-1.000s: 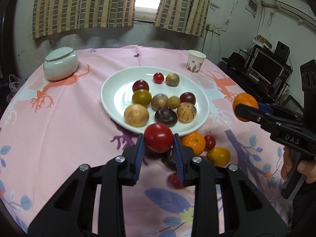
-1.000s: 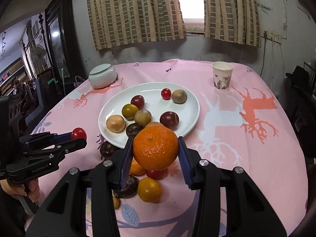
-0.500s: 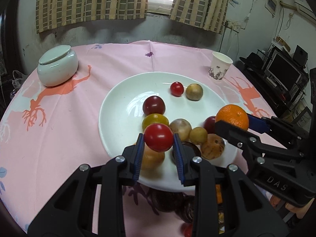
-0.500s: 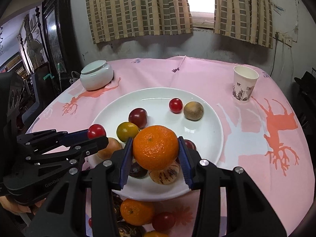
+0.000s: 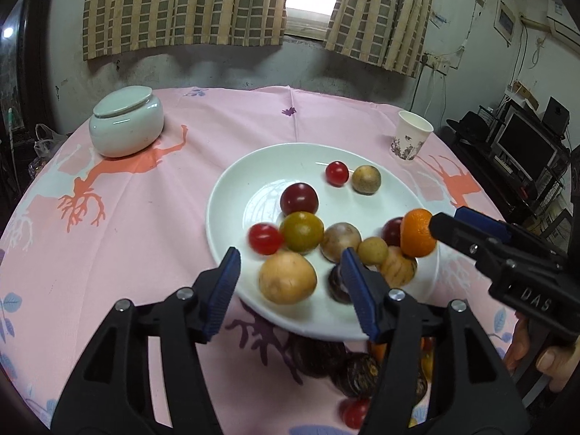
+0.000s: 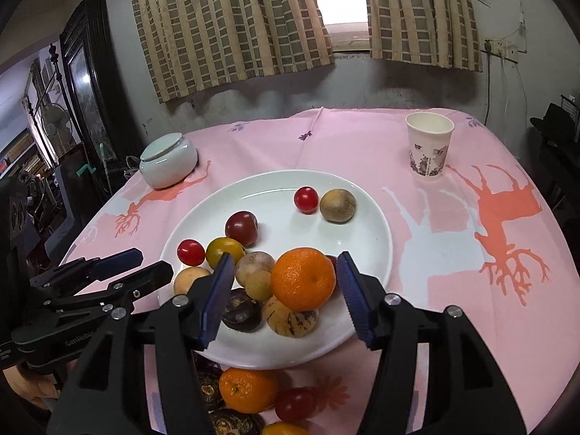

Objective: Organize fruits
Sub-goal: 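Carry the tomato and tangerine onto the white plate and release both, then move both open tools back over the fruit pile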

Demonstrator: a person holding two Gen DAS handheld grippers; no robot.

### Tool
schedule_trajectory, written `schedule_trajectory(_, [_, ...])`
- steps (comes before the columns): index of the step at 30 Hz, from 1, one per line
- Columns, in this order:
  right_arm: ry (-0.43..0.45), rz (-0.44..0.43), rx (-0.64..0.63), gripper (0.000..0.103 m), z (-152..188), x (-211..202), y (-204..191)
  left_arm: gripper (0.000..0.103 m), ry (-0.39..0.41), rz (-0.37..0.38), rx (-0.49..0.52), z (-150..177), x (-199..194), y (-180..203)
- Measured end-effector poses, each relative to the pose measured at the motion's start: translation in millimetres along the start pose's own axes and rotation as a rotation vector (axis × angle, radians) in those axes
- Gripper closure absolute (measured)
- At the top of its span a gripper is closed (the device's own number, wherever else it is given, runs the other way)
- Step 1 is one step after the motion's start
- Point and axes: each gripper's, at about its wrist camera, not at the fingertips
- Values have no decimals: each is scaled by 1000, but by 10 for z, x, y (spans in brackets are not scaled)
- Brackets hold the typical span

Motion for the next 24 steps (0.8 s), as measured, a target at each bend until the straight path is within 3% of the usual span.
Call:
schedule_trajectory(1, [3, -3, 2, 44, 17, -48, 26, 30, 6, -3, 9, 29, -55, 30])
schedule_trajectory(5, [6, 12, 26, 35, 158, -247, 178, 27, 31, 6, 42, 191, -279, 141])
schedule_trajectory(8, [-9, 15, 51, 35, 300, -368, 332, 17, 34, 13, 55, 337, -403, 216])
schedule_trajectory(14, [-49, 4, 115, 35, 560, -478, 556, 13, 15, 38, 91, 612, -468, 371])
schedule_trajectory(18, [-40, -21, 144, 27, 724, -476, 607, 12, 1, 37, 133, 785, -385, 449])
schedule_trajectory(21, [-73, -14, 101, 27, 766, -411, 559, 12, -38, 45, 175, 907, -282, 467])
schedule_trajectory(24, [-50, -2, 31, 27, 779, -473, 482, 11, -79, 49, 238, 957, -244, 525])
Point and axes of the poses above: each gripper's, at about its wrist camera, not at the fingertips, and x roughly the way its jaws point, y to its right, z to its underside, and after that the axes turned 13 degrees about z, right-handed
